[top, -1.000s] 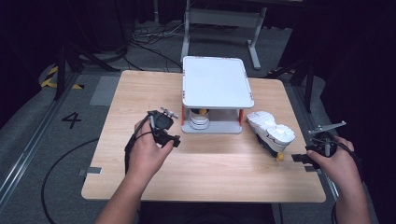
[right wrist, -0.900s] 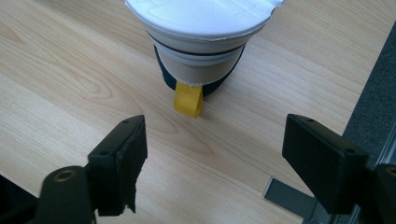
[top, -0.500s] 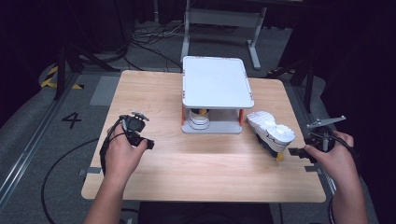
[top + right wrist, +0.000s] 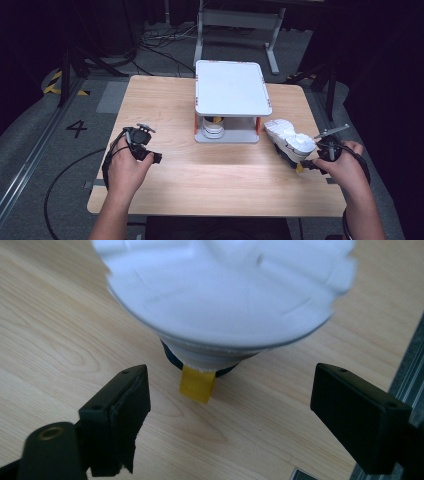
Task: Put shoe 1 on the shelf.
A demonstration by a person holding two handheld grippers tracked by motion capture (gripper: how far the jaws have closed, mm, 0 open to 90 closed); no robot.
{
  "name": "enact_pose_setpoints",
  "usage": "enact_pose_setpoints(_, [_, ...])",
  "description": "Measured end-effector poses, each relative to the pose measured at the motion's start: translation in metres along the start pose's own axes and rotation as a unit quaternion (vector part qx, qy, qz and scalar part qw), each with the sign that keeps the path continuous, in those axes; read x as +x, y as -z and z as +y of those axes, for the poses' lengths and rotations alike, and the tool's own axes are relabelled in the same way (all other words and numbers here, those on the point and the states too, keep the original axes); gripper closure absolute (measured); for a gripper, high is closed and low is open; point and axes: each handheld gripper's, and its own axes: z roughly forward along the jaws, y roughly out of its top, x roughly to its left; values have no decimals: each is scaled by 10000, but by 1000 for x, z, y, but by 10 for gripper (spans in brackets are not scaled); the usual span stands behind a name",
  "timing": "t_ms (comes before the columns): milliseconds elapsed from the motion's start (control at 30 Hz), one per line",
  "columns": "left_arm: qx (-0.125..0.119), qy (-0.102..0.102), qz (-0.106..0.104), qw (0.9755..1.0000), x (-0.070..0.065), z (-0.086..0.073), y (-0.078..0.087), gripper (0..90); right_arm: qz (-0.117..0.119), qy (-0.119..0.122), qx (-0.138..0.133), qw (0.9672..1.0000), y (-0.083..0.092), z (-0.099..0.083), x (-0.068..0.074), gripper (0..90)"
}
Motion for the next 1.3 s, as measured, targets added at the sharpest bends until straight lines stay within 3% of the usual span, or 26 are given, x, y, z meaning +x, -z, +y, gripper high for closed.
enact_pose_setpoints(100, [-35, -66, -40, 10000, -3, 4, -2, 240, 58, -136, 152, 9998, -15, -4, 2, 192])
enact_pose_setpoints(200, [-33, -95, -87, 9999, -4, 9, -4, 242, 218, -130, 271, 9993, -25, -7, 4, 312])
enact_pose_setpoints(333, [-11, -144, -119, 9998, -4, 13, -8, 244, 261, -107, 441, 9986, -36, -11, 5, 451])
enact_pose_setpoints(433, [-30, -206, -139, 9997, -6, 16, -10, 247, 454, -91, 405, 9981, -39, -13, 3, 684])
enact_pose_setpoints(567, [-61, -241, -166, 9996, -7, 18, -11, 250, 557, -39, 377, 9977, -37, -13, 2, 840])
enact_pose_setpoints(700, [-52, -231, -154, 9996, -8, 19, -12, 251, 575, -5, 209, 9981, -29, -12, 2, 874])
enact_pose_setpoints(833, [-61, -210, -155, 9996, -8, 18, -11, 251, 555, 300, 62, 9980, -16, -7, 11, 886])
enact_pose_setpoints(900, [-70, -221, -146, 9996, -7, 17, -11, 252, 485, 583, 102, 9971, -8, -3, 21, 886])
enact_pose_setpoints(933, [-70, -231, -159, 9996, -6, 17, -11, 252, 505, 770, 108, 9957, -4, -2, 29, 886])
enact_pose_setpoints(1133, [-91, -234, -173, 9995, -7, 19, -11, 252, 594, 1359, 285, 9885, 1, 4, 57, 886])
enact_pose_setpoints(1200, [-82, -282, -178, 9994, -8, 22, -12, 252, 680, 1672, 507, 9823, -4, 3, 71, 886])
enact_pose_setpoints(1233, [-79, -286, -200, 9994, -9, 23, -12, 252, 788, 1852, 645, 9774, -8, 3, 79, 886])
enact_pose_setpoints(1300, [-79, -323, -211, 9992, -10, 24, -13, 252, 953, 2069, 734, 9709, -13, 3, 90, 885])
